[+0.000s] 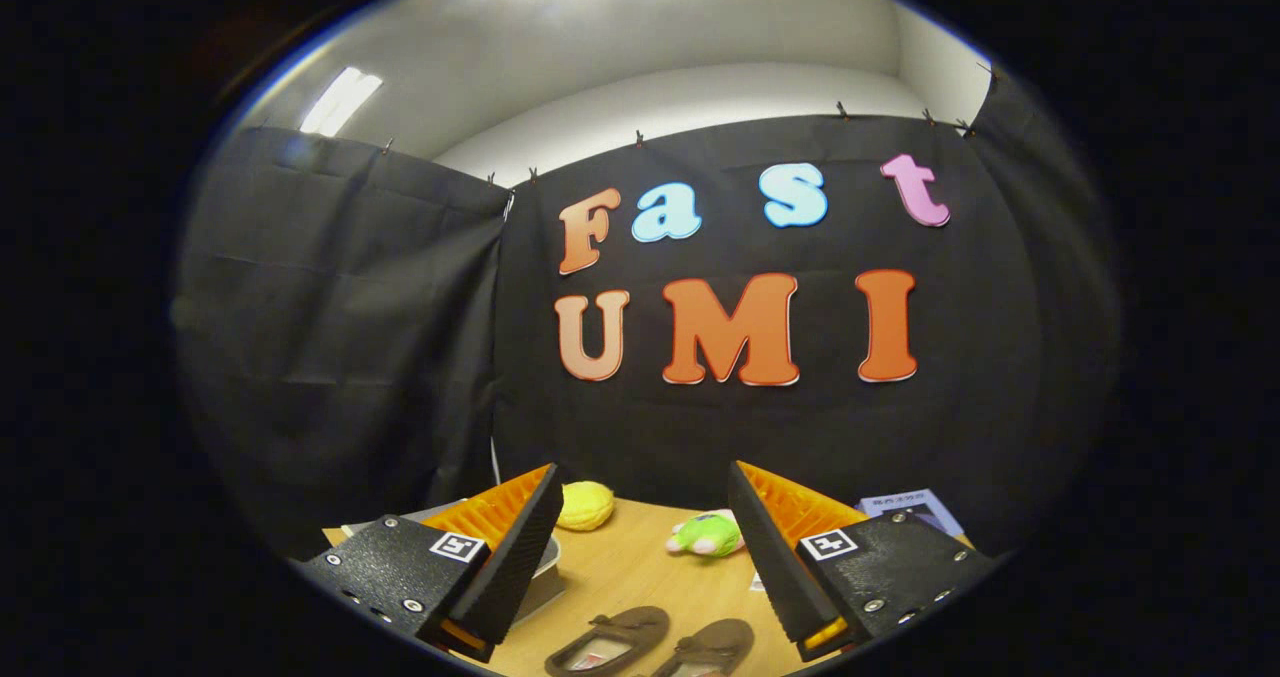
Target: Open the storage box then place both shoes into the box .Put the left shoe in first, then the right shoe, with the right side of both shoes facing outward in a uniform manner.
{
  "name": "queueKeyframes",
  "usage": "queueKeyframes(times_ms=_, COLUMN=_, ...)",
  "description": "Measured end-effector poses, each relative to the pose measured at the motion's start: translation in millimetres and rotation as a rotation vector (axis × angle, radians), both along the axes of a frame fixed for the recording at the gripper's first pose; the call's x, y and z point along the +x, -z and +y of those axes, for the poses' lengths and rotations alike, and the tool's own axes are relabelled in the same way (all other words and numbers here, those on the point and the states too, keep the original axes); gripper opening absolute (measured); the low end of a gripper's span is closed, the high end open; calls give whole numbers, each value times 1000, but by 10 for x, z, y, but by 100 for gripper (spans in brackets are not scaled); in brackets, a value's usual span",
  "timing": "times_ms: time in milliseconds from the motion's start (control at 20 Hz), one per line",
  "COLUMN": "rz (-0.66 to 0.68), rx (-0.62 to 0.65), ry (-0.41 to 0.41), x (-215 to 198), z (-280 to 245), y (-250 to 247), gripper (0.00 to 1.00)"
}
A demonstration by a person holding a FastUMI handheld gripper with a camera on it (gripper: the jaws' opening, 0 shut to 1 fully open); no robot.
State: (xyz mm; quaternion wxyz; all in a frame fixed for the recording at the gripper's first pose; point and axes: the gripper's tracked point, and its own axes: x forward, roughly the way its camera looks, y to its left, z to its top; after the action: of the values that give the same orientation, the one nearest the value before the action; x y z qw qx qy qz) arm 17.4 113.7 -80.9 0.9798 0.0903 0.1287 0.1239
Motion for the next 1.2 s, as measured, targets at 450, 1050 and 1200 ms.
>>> queueKeyframes(times_ms=450, rz=453, rx=150, ry=-223, x=-160, z=1009, y=1098, gripper=99)
queueKeyframes(times_ms=1050, rz=721, rx=385, ry=-342, x=-197, z=1715, y=1746, gripper=99)
queueKeyframes(times_ms=1200, rz=776, rx=476, ry=-365, x=-179, z=1892, y=1886, gripper=98)
